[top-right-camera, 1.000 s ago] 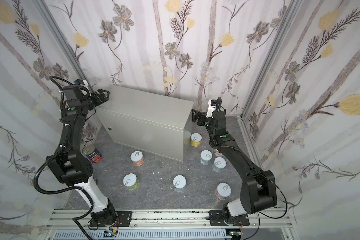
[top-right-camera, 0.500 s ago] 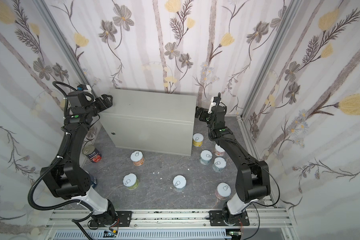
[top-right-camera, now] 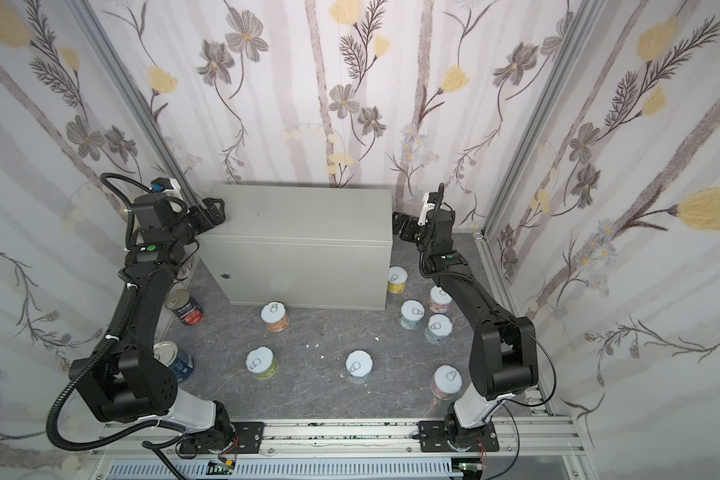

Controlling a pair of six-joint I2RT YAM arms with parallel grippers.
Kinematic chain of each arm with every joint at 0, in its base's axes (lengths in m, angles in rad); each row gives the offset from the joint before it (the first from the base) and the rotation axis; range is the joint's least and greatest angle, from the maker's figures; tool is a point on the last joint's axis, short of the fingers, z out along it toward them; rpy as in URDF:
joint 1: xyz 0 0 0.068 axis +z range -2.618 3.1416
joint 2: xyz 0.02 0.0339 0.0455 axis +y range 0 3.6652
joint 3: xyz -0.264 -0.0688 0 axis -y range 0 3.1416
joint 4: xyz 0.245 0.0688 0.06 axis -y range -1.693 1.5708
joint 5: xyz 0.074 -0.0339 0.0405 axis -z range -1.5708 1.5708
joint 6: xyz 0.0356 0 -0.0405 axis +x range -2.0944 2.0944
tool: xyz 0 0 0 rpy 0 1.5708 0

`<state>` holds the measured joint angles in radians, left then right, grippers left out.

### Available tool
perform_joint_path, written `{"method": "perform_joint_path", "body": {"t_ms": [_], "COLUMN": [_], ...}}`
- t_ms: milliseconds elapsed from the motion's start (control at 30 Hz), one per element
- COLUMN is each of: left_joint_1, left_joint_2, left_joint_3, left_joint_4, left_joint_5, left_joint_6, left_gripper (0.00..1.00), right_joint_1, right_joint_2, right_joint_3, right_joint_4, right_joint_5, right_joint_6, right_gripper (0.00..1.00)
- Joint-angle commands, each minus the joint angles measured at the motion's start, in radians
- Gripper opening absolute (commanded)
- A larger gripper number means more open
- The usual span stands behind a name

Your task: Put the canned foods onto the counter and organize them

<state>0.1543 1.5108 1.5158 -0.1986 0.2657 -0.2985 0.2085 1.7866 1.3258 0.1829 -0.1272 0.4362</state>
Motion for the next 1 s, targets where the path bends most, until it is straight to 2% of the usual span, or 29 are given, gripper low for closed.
{"method": "perform_joint_path", "body": {"t_ms": [0, 167, 367, 433, 667, 967], "left_joint_1": [-0.015, 0.036, 0.136, 0.151, 0.171, 0.214], "left_joint_2": [-0.019, -0.085, -0.199, -0.234, -0.322, -0.283], "left_joint_3": [0.036, 0.083, 0.052, 0.023, -0.166, -0.351], "left_joint_4": [0.001, -0.010, -0.015, -0.022, -0.043, -0.041], "left_joint_5": [0.098, 0.020, -0.051, -0.097, -0.367, -0.455], "left_joint_6": [-0.046, -0.060, -0.105, -0.102, -0.063, -0.148], "left_gripper": [1.00, 1.00, 1.00, 1.00, 1.00, 1.00], "right_joint_1": [-0.027, -0.067, -0.072, -0.072, -0.069, -0.040], "right_joint_2": [-0.037, -0.111, -0.236, -0.260, -0.437, -0.657], "right_joint_3": [0.010, 0.000, -0.054, -0.062, -0.204, -0.425], "right_joint_4": [0.036, 0.026, 0.015, 0.003, 0.010, 0.034], "right_joint_5": [-0.135, -0.135, -0.087, -0.086, -0.080, -0.055], "right_joint_6": [0.023, 0.025, -0.005, -0.005, 0.001, 0.006], "right_gripper": [1.00, 1.00, 1.00, 1.00, 1.00, 1.00]}}
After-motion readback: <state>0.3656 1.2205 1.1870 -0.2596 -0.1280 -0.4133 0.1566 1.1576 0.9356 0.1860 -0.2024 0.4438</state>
